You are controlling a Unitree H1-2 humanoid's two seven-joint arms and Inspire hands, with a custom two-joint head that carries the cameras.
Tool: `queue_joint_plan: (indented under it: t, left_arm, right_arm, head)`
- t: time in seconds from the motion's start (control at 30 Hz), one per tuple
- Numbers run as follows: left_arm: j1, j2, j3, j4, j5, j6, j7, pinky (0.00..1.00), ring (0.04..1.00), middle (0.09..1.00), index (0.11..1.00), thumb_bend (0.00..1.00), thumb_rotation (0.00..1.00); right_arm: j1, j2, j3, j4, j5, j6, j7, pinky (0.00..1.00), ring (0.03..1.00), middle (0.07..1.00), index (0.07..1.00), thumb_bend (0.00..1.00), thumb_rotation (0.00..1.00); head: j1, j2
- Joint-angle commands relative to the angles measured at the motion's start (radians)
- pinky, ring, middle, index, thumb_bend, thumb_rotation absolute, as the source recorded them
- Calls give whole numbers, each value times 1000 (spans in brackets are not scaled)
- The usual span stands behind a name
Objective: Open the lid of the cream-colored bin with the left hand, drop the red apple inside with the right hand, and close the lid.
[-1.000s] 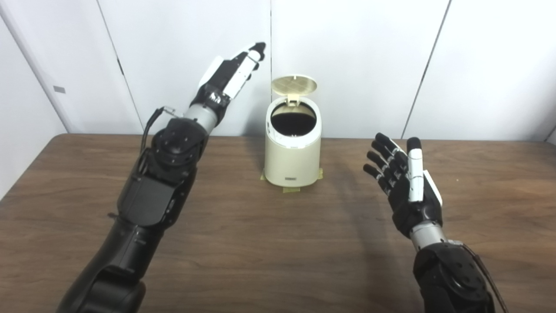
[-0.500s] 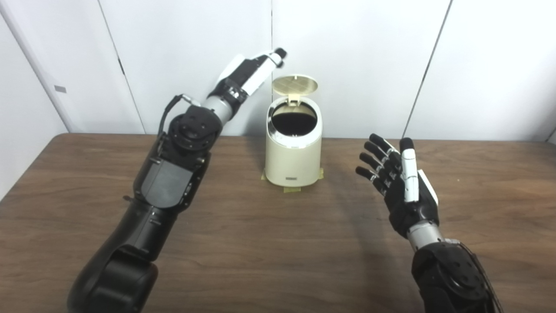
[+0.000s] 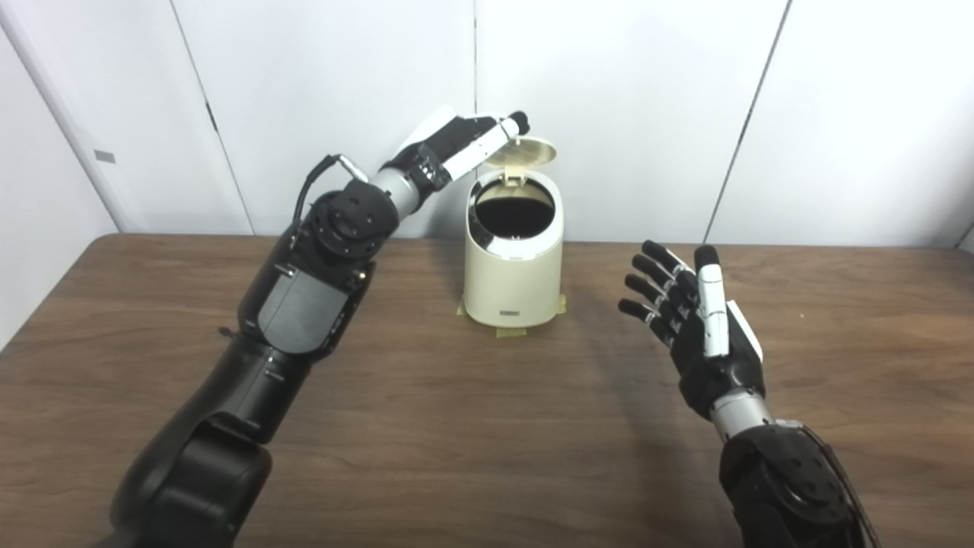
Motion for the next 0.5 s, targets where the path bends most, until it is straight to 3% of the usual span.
queue_joint_plan:
  t: [0.0, 0.17, 0.33, 0.47]
  left_arm:
    - [-74, 26, -2, -32, 34, -29, -7, 997, 905, 832, 863, 505, 1000]
    - [-77, 53, -21, -46, 101, -36, -15, 1000, 925, 785, 850, 525, 1000]
    - [-73, 83, -43, -55, 164, -85, -32, 992, 889, 766, 840, 500, 1000]
    - [-58, 104, -59, -95, 210, -87, -55, 924, 863, 765, 835, 524, 1000]
  right_arm:
    - [-37, -2, 1, -20, 6, -6, 2, 742, 851, 870, 847, 528, 999]
    - [-39, -5, 3, -15, 5, -6, 3, 752, 857, 866, 846, 527, 996]
    - [-40, -10, 10, -15, 4, -6, 1, 757, 852, 852, 839, 522, 994]
    - [-39, -17, 15, -15, 8, -6, -1, 757, 854, 850, 842, 525, 993]
  head:
    - [-1, 2]
    - [-3, 5]
    - [-7, 12]
    - [-9, 18]
